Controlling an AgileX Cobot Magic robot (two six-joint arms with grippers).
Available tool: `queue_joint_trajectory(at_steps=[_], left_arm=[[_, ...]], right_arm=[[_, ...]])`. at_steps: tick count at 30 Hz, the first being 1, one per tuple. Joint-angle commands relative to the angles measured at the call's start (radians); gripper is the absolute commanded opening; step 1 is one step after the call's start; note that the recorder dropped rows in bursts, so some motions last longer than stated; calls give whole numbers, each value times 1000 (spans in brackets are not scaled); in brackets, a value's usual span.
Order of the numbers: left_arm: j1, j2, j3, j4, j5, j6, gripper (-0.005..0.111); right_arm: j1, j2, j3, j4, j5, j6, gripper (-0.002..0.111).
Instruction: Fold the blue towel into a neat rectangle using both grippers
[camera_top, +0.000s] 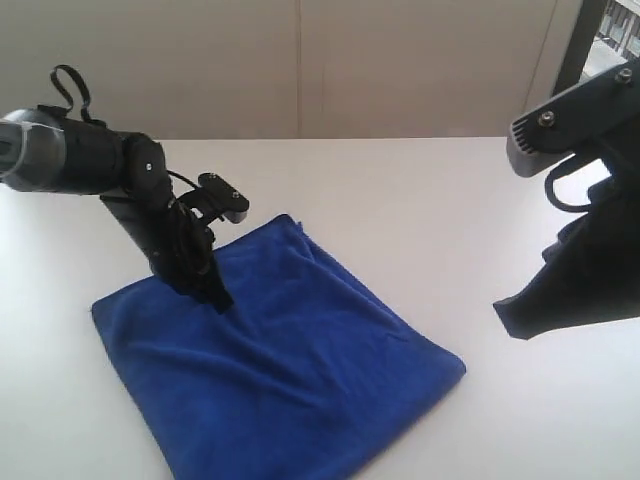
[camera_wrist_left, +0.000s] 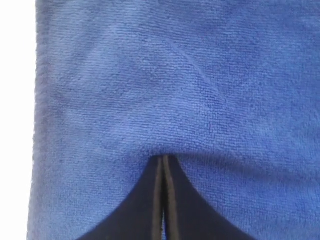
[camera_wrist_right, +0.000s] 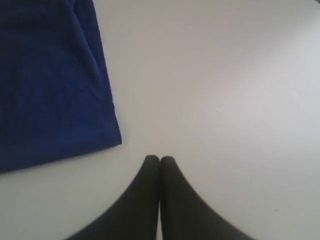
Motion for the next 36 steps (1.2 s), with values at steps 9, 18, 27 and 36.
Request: queue_joint_trajectory(at_steps=[9,18,27,36], left_arm=[[-216,184,-271,49,91,118,0],[-285,123,-311,112,115,90,0],[-285,-76,-311,208,357,-23,0],[-285,-183,8,48,247,-42,0]], right_arm=[[-89,-8,8,92,7,-115,0],[-107,-8,8,124,2,-128,0],[-107,22,8,134,-37,-155,0],[-356,273,-42,252,-193,-369,0]])
